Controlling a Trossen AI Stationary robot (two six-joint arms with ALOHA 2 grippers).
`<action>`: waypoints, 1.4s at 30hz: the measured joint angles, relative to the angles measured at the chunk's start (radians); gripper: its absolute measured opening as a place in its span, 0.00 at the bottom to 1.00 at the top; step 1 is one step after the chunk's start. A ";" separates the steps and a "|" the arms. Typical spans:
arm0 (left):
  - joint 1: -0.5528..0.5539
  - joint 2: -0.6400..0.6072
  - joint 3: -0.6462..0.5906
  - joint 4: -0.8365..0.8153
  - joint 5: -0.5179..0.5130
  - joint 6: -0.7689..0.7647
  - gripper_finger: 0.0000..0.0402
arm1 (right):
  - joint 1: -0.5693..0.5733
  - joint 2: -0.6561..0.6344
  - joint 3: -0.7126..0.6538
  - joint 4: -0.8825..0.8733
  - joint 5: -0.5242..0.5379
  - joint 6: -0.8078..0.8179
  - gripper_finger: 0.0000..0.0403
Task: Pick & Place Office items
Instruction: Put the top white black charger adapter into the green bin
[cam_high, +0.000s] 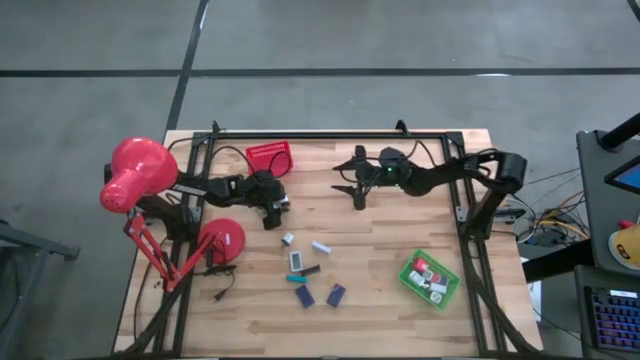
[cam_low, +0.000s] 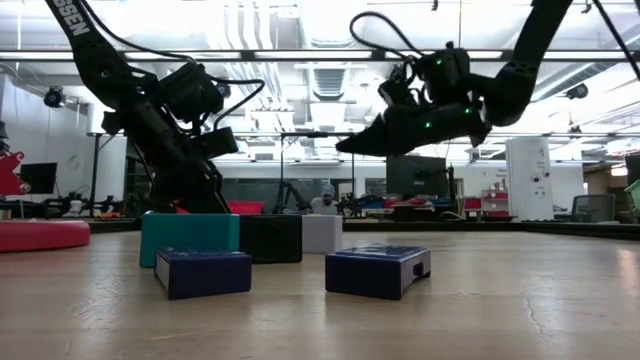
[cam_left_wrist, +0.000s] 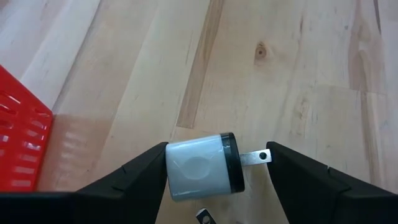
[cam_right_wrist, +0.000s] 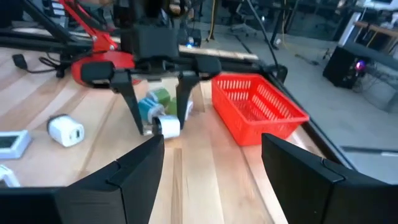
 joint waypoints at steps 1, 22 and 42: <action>0.000 0.000 0.000 0.001 0.000 0.000 0.66 | 0.000 -0.011 -0.009 0.002 0.000 -0.004 0.65; 0.000 0.000 0.003 0.003 0.001 0.000 0.66 | 0.000 -0.007 -0.017 -0.003 -0.001 0.001 0.65; -0.001 0.000 0.055 0.008 0.101 0.001 0.66 | 0.001 -0.006 -0.017 -0.002 -0.001 0.005 0.65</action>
